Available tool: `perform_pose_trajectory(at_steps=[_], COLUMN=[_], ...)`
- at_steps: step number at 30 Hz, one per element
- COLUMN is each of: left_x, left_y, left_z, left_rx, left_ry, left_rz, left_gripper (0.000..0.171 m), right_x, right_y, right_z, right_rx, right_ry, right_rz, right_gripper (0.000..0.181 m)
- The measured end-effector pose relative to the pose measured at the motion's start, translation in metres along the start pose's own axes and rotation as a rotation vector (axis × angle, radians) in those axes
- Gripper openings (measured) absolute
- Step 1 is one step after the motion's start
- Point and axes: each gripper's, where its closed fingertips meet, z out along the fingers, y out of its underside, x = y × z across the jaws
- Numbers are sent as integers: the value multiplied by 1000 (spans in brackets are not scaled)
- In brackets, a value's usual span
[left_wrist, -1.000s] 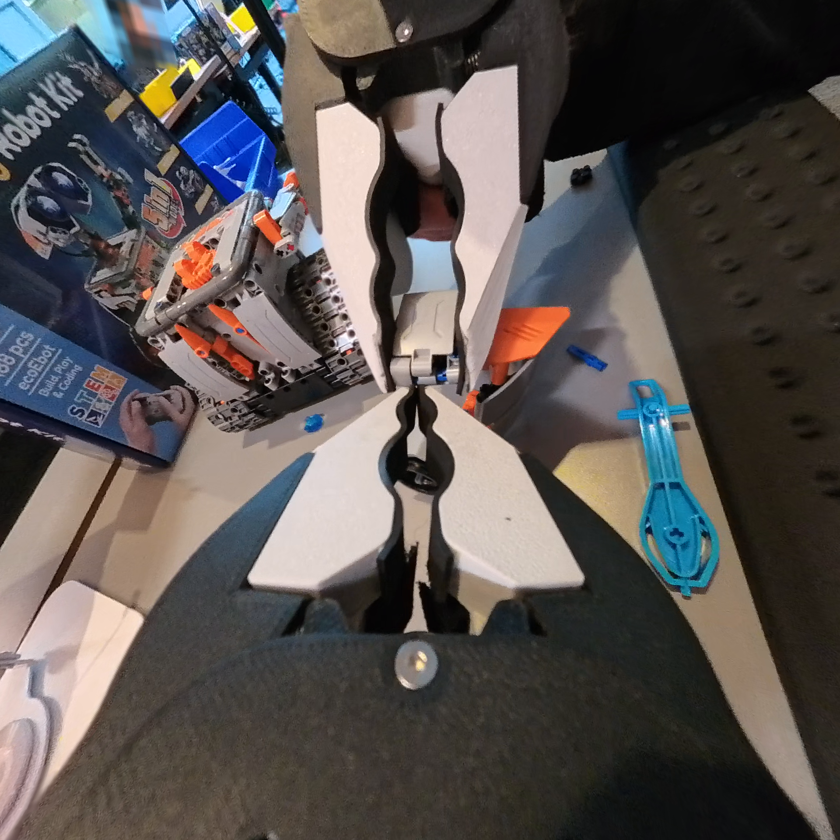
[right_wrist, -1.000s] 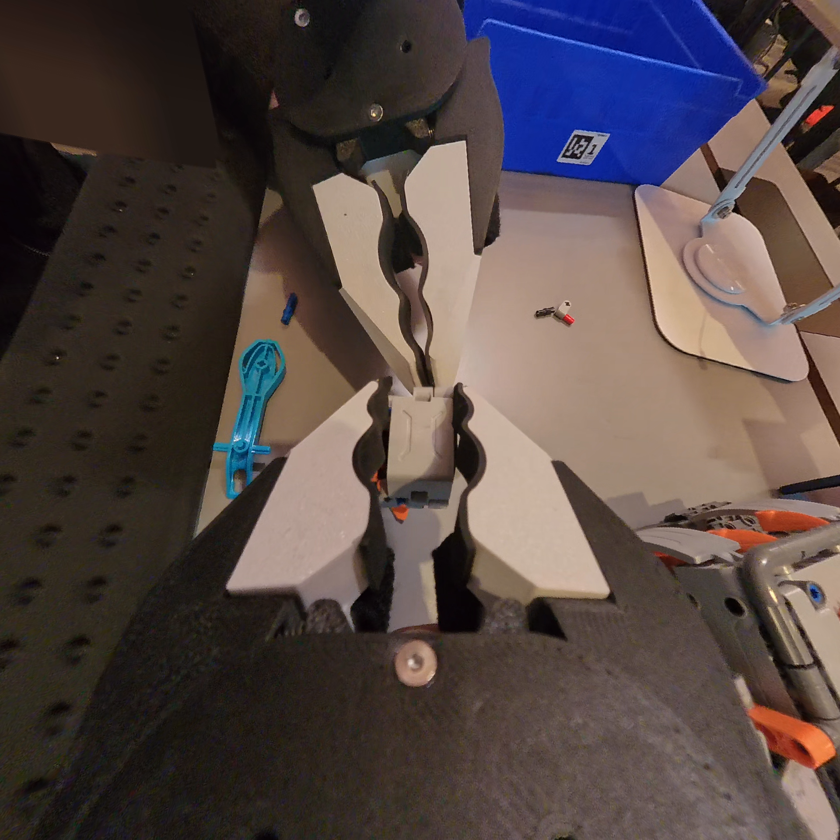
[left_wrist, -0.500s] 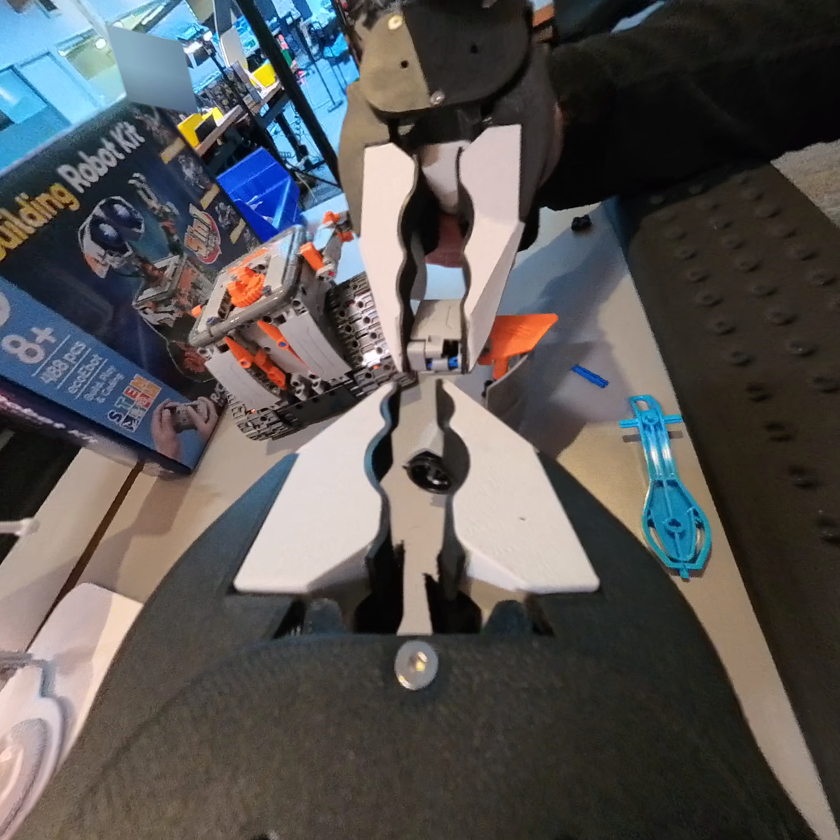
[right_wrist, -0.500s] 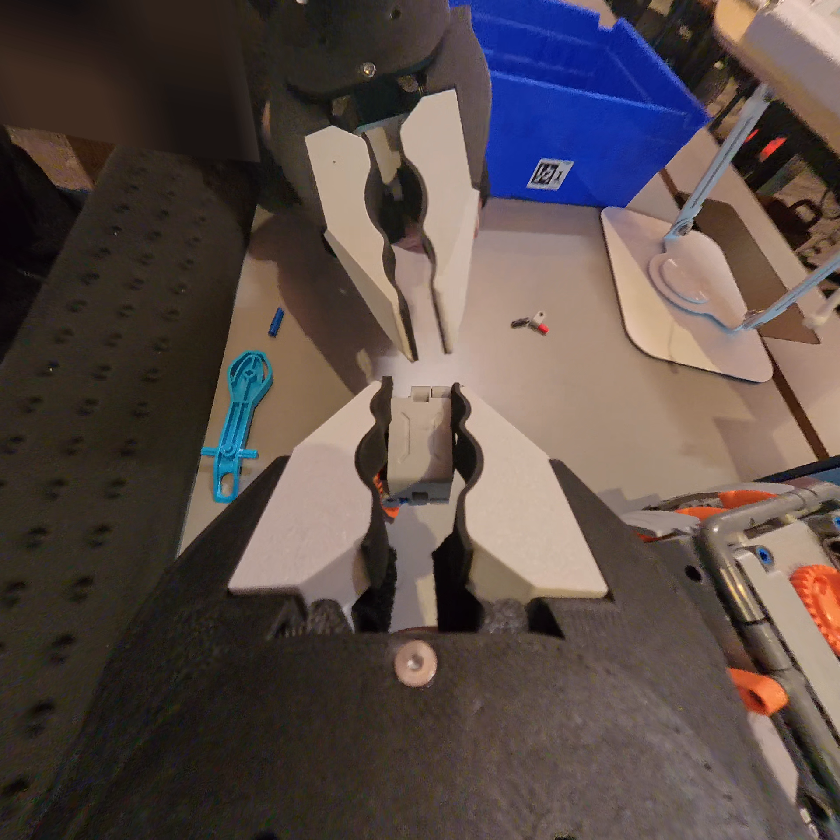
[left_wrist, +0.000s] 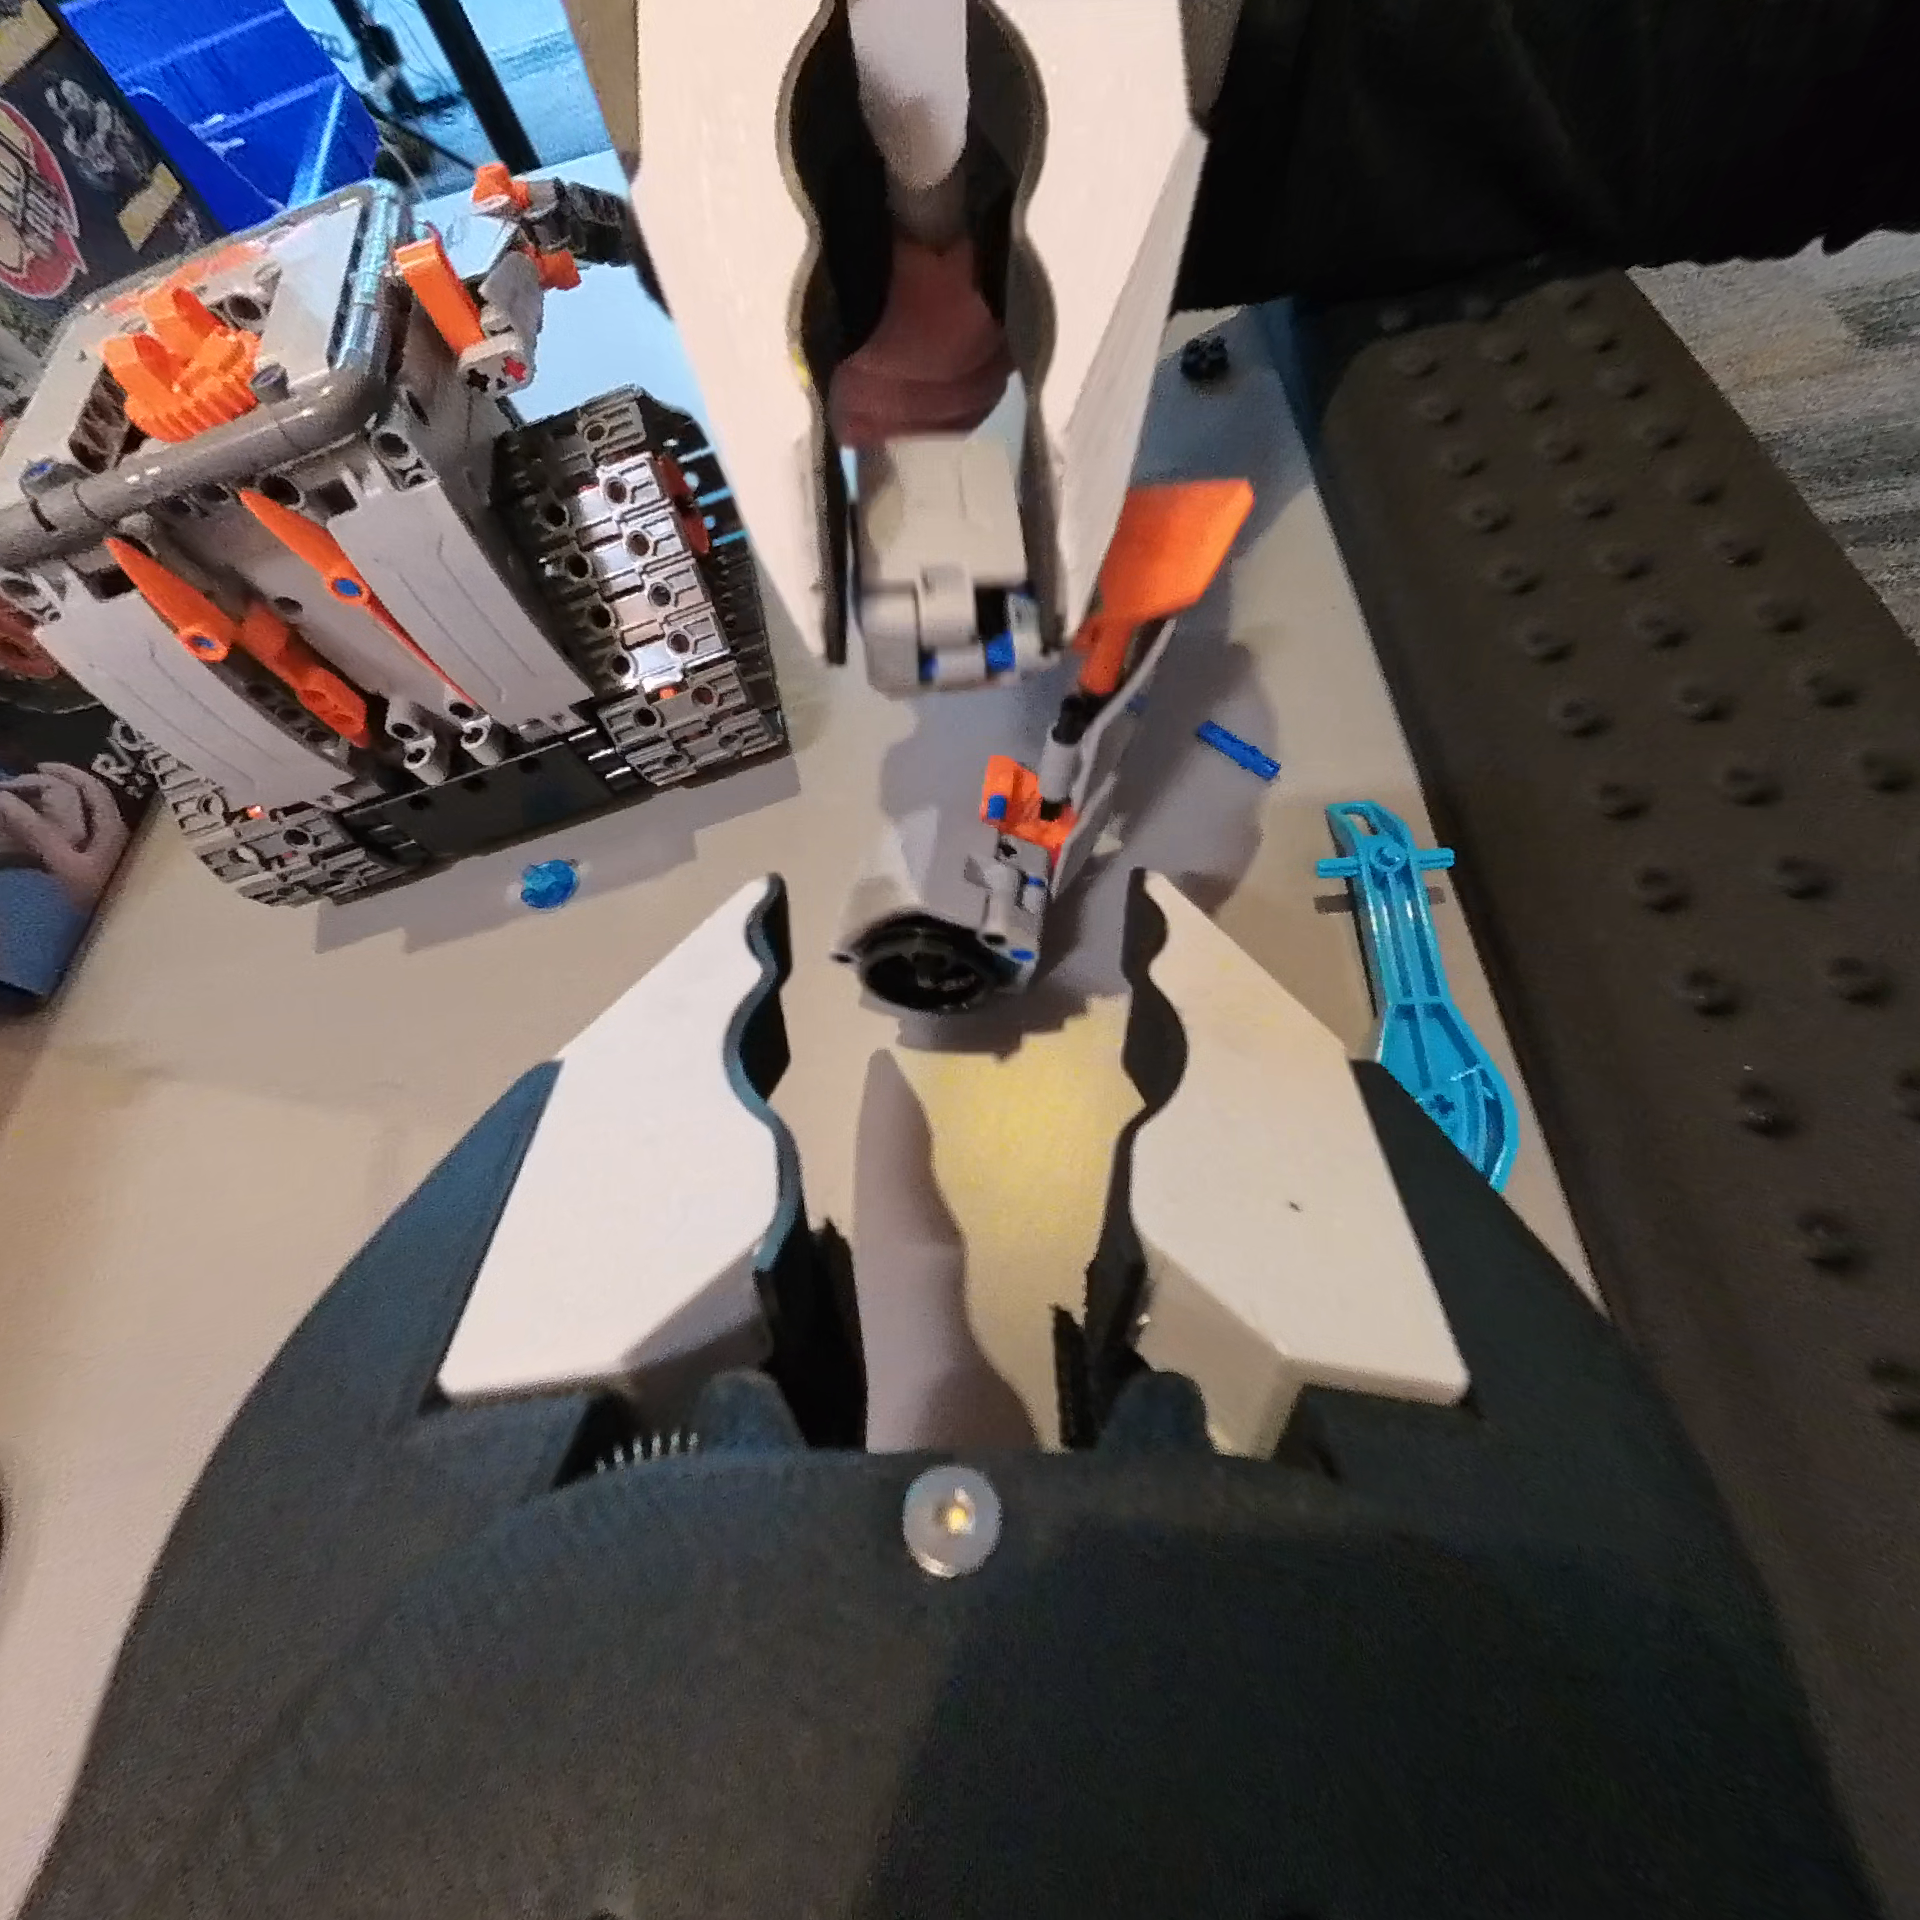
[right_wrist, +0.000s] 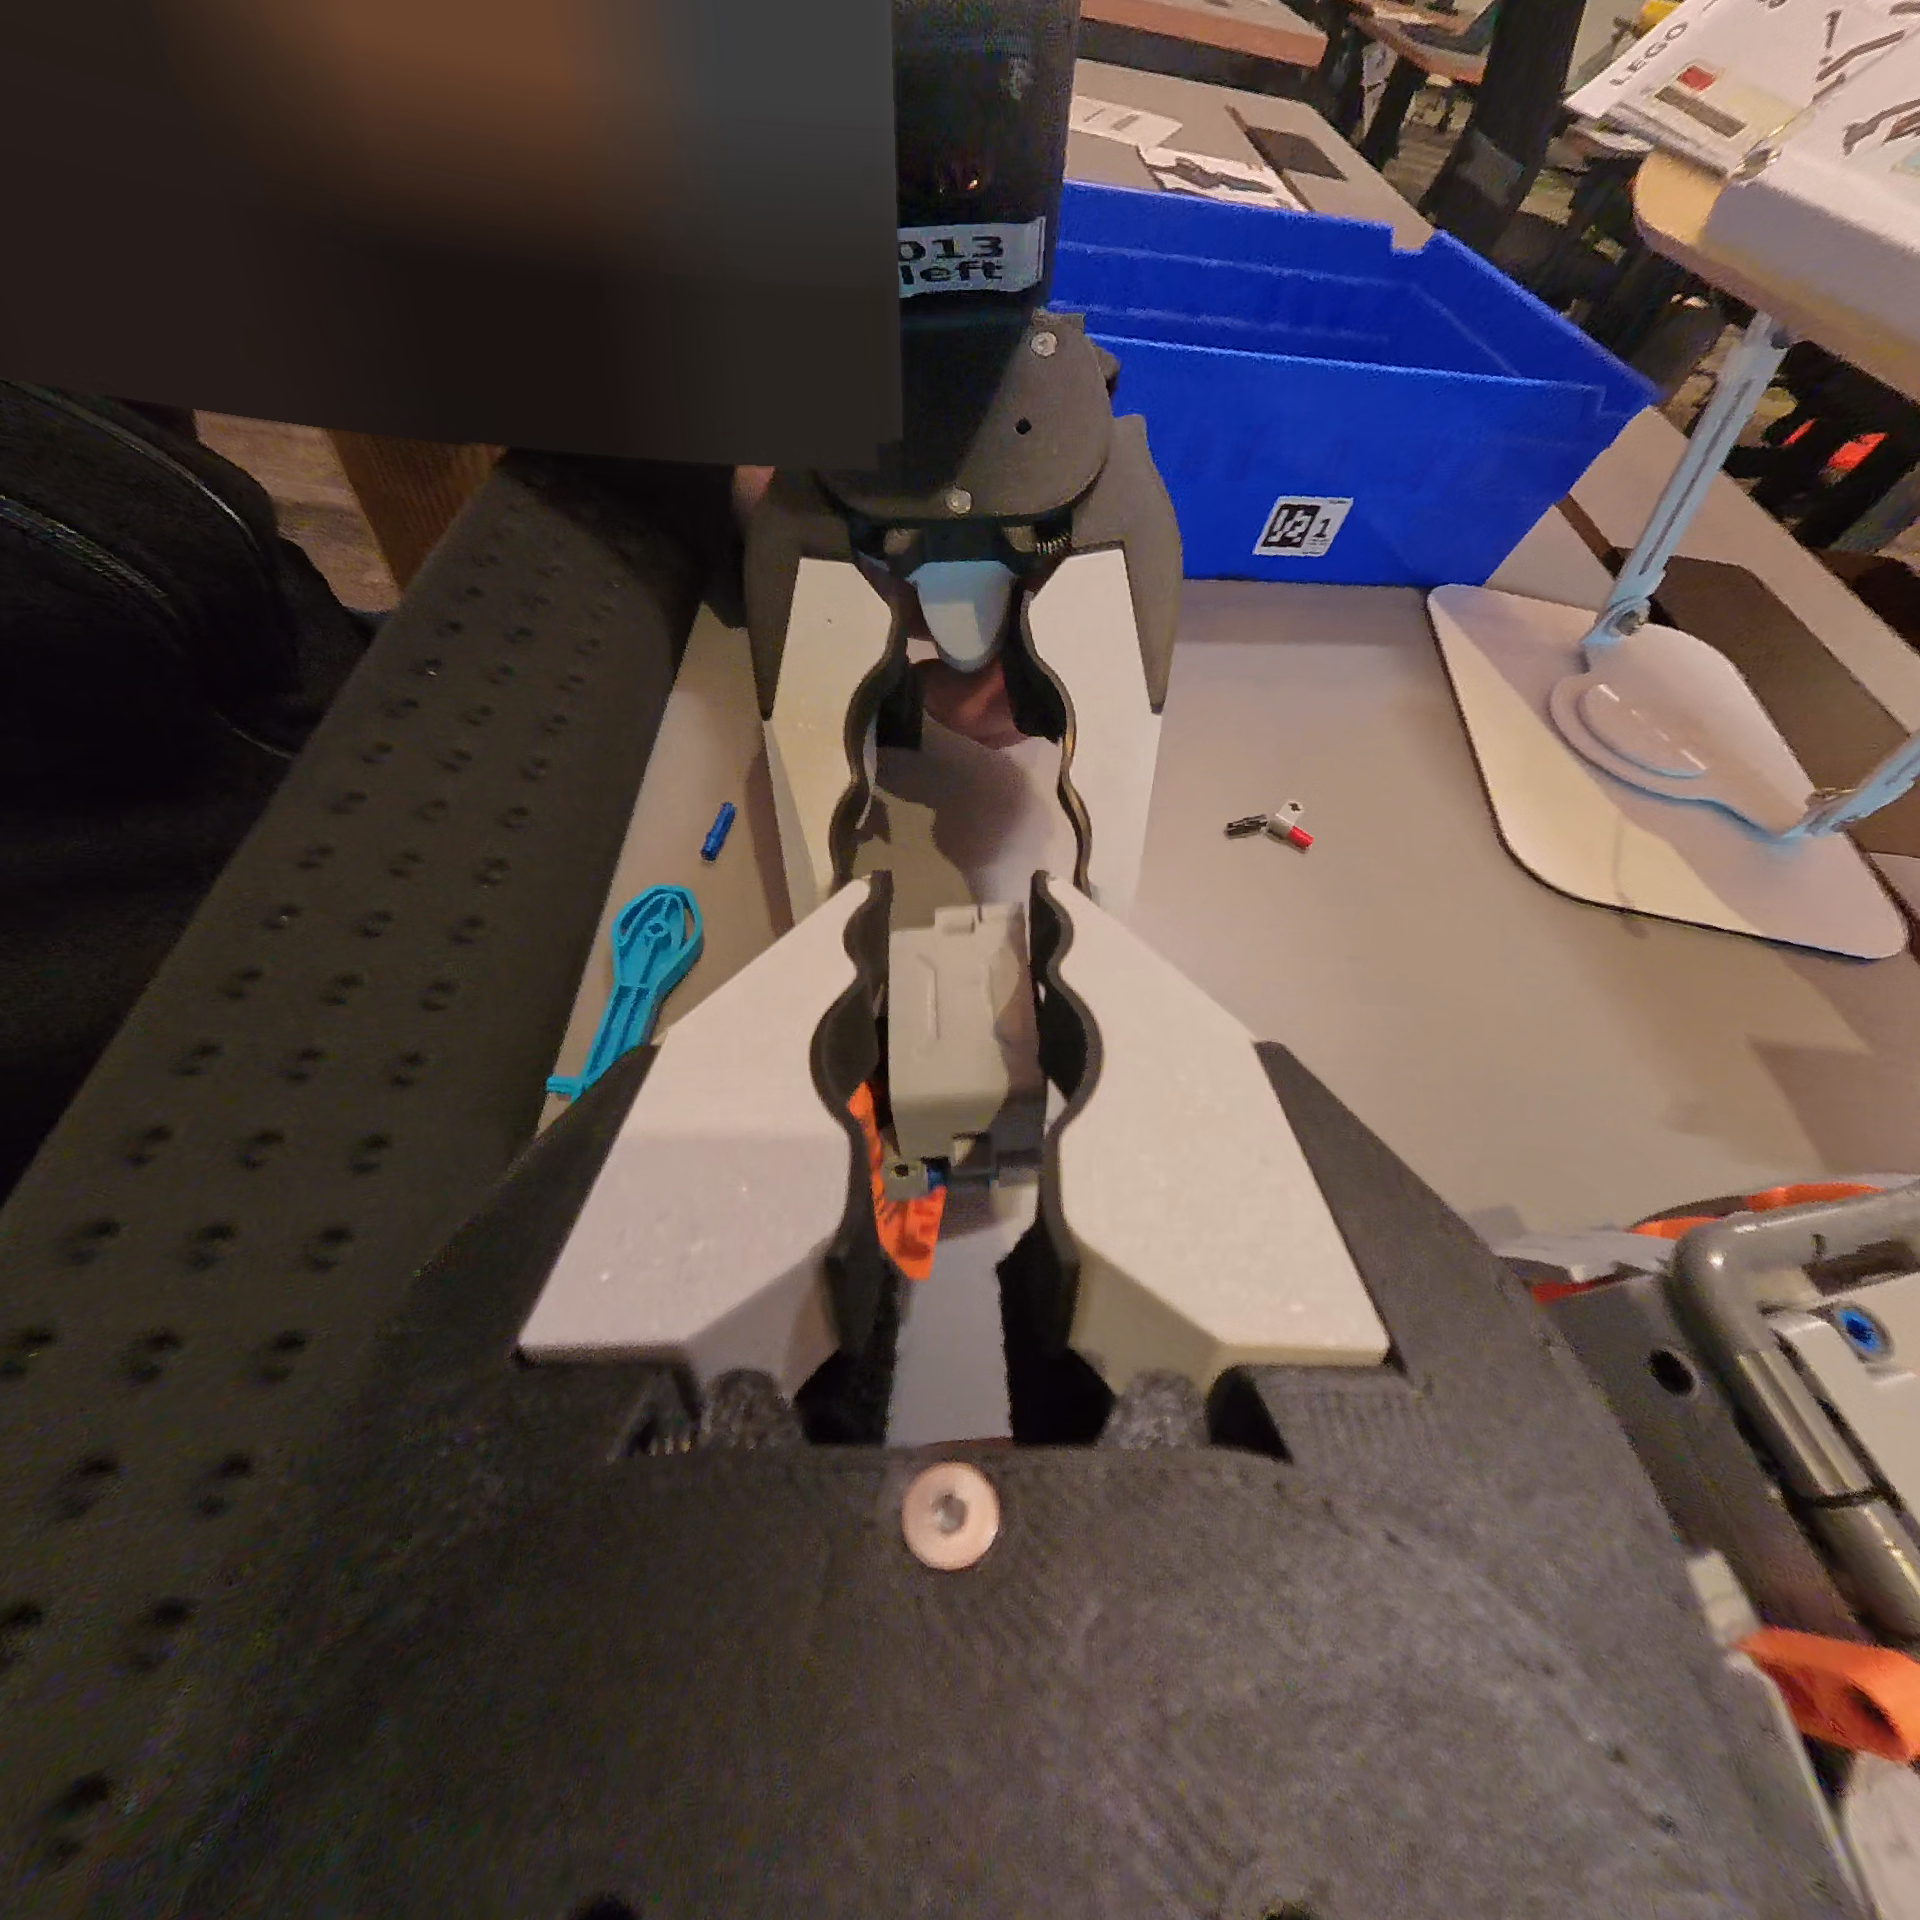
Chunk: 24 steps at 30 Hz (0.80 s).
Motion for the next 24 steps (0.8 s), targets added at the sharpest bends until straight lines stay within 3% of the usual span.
perform_pose_trajectory(at_steps=[4,9,15,18,22,24], left_x=[6,4,12,10,4,6], left_y=[14,24,32,32,25,23], left_z=[12,14,22,21,19,22], left_rx=[-74,-113,-149,-153,-123,-120], left_ry=[15,26,50,45,9,21], left_rz=[30,6,41,45,38,43], left_gripper=[48,53,38,38,62,60], right_x=[-2,0,-16,-16,-26,-29], right_y=[1,-5,4,8,23,31], right_z=[-1,-20,-27,-28,-24,-22], right_rx=[-19,-33,-135,-151,-201,-228], right_ry=[-10,26,26,44,12,4], right_rz=[2,6,-39,-24,12,24], right_gripper=[26,31,38,40,44,45])
